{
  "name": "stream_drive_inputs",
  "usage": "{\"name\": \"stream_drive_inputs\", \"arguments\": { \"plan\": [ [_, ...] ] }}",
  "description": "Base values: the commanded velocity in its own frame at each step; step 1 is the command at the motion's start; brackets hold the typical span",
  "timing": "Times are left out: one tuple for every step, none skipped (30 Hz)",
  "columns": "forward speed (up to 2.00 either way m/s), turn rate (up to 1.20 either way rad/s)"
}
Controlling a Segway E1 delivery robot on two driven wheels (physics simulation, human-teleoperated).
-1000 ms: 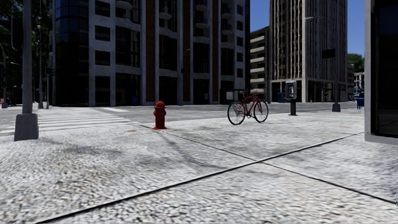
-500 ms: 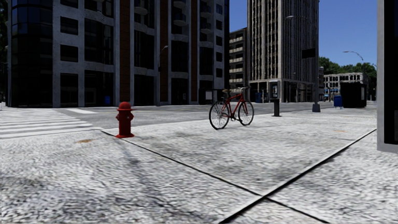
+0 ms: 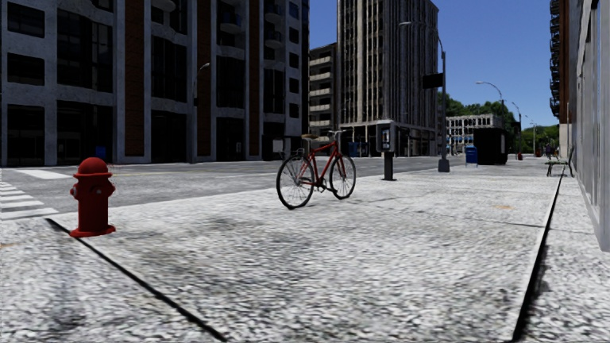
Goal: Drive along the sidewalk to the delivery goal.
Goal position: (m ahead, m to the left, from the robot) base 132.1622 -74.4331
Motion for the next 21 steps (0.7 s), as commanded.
{"name": "stream_drive_inputs", "arguments": {
  "plan": [
    [2.00,-0.53],
    [2.00,-0.53],
    [2.00,-0.53],
    [2.00,-0.53],
    [2.00,-0.53],
    [2.00,-0.53],
    [2.00,-0.53],
    [2.00,-0.53],
    [2.00,-0.53],
    [2.00,-0.53],
    [2.00,-0.53],
    [2.00,-0.53],
    [2.00,-0.53],
    [2.00,-0.53],
    [2.00,-0.53],
    [2.00,-0.53],
    [2.00,-0.53],
    [2.00,-0.53],
    [2.00,-0.53],
    [2.00,-0.50],
    [2.00,-0.50]
  ]
}}
